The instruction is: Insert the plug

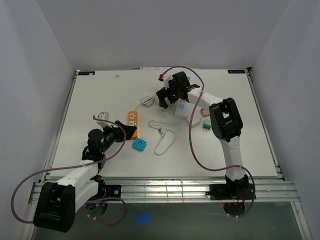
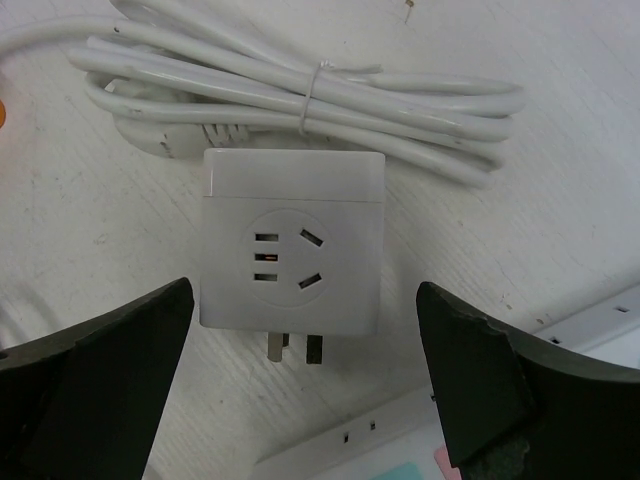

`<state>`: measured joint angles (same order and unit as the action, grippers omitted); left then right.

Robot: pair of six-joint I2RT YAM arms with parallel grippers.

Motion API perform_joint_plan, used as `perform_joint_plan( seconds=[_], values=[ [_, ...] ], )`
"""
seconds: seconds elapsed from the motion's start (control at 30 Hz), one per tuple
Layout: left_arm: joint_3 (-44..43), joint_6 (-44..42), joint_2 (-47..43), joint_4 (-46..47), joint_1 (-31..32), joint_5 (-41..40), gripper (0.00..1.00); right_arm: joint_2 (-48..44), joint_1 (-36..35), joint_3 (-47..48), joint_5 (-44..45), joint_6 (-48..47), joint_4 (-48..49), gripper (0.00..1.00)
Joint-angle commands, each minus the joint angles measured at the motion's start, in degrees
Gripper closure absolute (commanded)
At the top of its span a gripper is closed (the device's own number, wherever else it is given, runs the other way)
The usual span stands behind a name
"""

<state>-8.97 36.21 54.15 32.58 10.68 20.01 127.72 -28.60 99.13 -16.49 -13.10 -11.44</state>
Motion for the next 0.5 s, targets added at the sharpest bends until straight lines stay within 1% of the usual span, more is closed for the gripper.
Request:
perform_joint_plan(
  seconds=[0.0, 0.03, 0.07, 0.1, 0.17, 0.2, 0.23, 0.3, 0.33, 0.47],
  values=[
    [-1.8, -0.3, 0.0, 0.4, 0.3, 0.5, 0.02, 0.3, -1.8, 2.5, 2.9, -2.3, -0.1, 0.0],
    [-1.7, -0.3, 0.0, 0.2, 0.2, 0.5, 0.02, 0.3, -2.0, 2.5, 3.2, -2.5, 0.1, 0.08],
    [-1.7, -0.3, 0.0, 0.3, 0.3, 0.5, 0.02, 0.5, -2.1, 2.5, 3.4, -2.6, 0.2, 0.13],
    [-1.7, -0.3, -0.1, 0.2, 0.2, 0.5, 0.02, 0.5, -2.2, 2.3, 3.7, -2.6, 0.5, 0.24],
    [-1.8, -0.3, -0.1, 0.1, 0.3, 0.5, 0.02, 0.2, -2.3, 1.8, 3.9, -2.6, 1.1, 0.36],
    [-1.8, -0.3, -0.1, 0.0, 0.3, 0.6, 0.02, -0.3, -2.4, 1.2, 4.1, -2.6, 2.2, 0.41],
    [-1.9, -0.3, 0.0, 0.0, 0.3, 0.6, 0.02, -0.8, -2.6, -0.6, 4.1, -2.7, 3.1, 0.46],
    [-1.9, -0.3, 0.3, 0.1, 0.2, 0.5, 0.02, -3.5, -2.8, -3.2, 4.0, -3.0, 5.3, 0.51],
    [-2.0, -0.3, 0.5, 0.1, 0.3, 0.5, 0.02, -4.7, -2.9, -6.3, 3.7, -3.1, 7.9, 0.55],
    [-2.2, 0.1, 1.3, 0.0, 0.2, 0.4, 0.02, -12.1, -3.0, -12.6, 0.7, -2.6, 12.9, 0.57]
  ],
)
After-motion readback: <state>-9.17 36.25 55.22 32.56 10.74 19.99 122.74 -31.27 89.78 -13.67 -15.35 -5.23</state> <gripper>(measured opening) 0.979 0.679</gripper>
